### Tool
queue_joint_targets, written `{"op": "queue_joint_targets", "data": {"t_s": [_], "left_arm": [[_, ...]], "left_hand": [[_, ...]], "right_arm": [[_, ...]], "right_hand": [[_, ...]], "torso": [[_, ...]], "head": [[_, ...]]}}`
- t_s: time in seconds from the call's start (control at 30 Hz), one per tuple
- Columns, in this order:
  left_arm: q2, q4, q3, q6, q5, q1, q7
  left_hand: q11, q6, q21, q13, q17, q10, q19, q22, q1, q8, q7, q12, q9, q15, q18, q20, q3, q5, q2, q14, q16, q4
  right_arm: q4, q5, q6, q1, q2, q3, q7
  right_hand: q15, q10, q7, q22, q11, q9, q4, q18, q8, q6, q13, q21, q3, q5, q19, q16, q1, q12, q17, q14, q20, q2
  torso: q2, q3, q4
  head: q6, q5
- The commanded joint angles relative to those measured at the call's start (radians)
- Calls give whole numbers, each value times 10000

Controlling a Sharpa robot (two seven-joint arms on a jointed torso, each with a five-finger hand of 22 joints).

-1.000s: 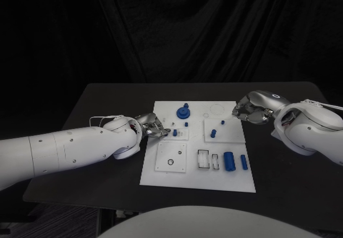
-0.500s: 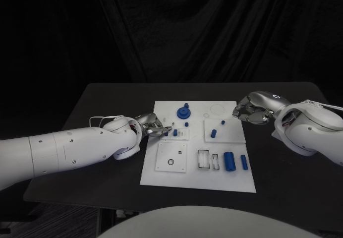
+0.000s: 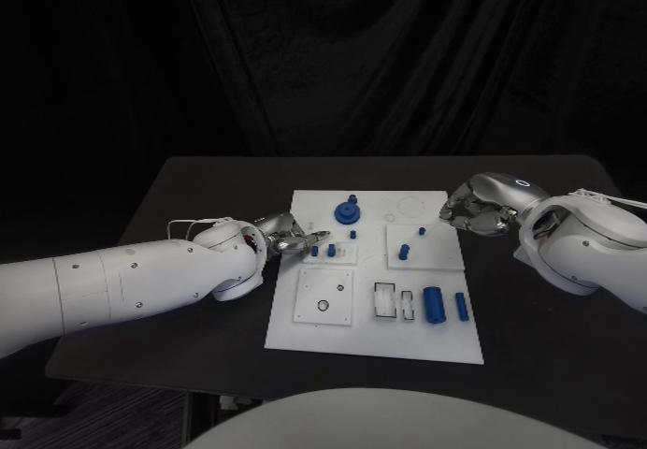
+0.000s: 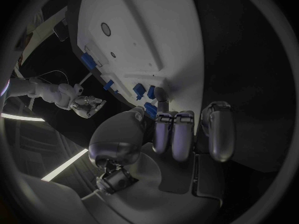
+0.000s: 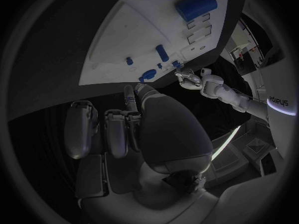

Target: Assemble the parts on the task board

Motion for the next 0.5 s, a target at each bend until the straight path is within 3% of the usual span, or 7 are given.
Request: {"op": "queue_joint_targets", "data": {"t_s": [0.03,0.27,0.37,0.47,0.5], "left_arm": [[-2,-63,-59,256,38,-95,9],[19,-117,-59,243,38,-101,183],[-8,-110,-59,-101,38,-105,485],[-105,-57,-59,-946,38,-106,1120],[-145,-34,-59,-1270,38,-107,1384]], "left_hand": [[58,-65,-63,2633,2634,1045,40,1961,-43,-17,26,35,6,70,52,80,-66,-52,74,1056,65,6],[72,-76,-116,2633,2634,1045,4,1945,13,-5,36,35,20,86,63,97,-195,63,237,1056,65,-7],[71,-54,-101,2633,2634,1045,6,1951,167,31,30,35,44,90,60,103,-279,222,315,1056,65,-17],[40,-40,-16,2633,2634,1045,45,1977,848,175,-11,35,177,67,44,92,-418,804,239,1056,65,-44],[6,-112,49,2633,2634,1045,80,1995,1428,333,-48,35,391,41,31,68,-468,1231,56,1056,65,-35]], "right_arm": [[6,-24,74,-26,-5,6,-174],[1,-24,79,-28,1,6,-179],[2,-24,61,-29,-3,6,-169],[15,-24,8,-30,-26,6,-130],[21,-24,-22,-30,-39,6,-111]], "right_hand": [[7,554,4,1944,3,-6,7,48,-19,73,2041,-56,53,45,137,-41,33,-35,1667,817,8,-27],[6,551,-2,1943,0,-3,8,49,-12,87,2037,-61,61,48,136,-46,37,-39,1659,815,8,-19],[4,556,-5,1940,-2,-2,6,51,-9,94,2043,-69,68,51,132,-45,41,-33,1661,816,7,-13],[4,556,-5,1940,-2,-2,6,51,-9,94,2043,-69,68,51,132,-45,41,-33,1661,816,7,-13],[4,556,-5,1940,-2,-2,6,51,-9,94,2043,-69,68,51,132,-45,41,-33,1661,816,7,-13]], "torso": [[6,3,5],[7,2,-1],[2,1,-4],[-2,1,-14],[-4,0,-11]], "head": [[0,-15],[0,1],[0,17],[0,11],[0,-9]]}}
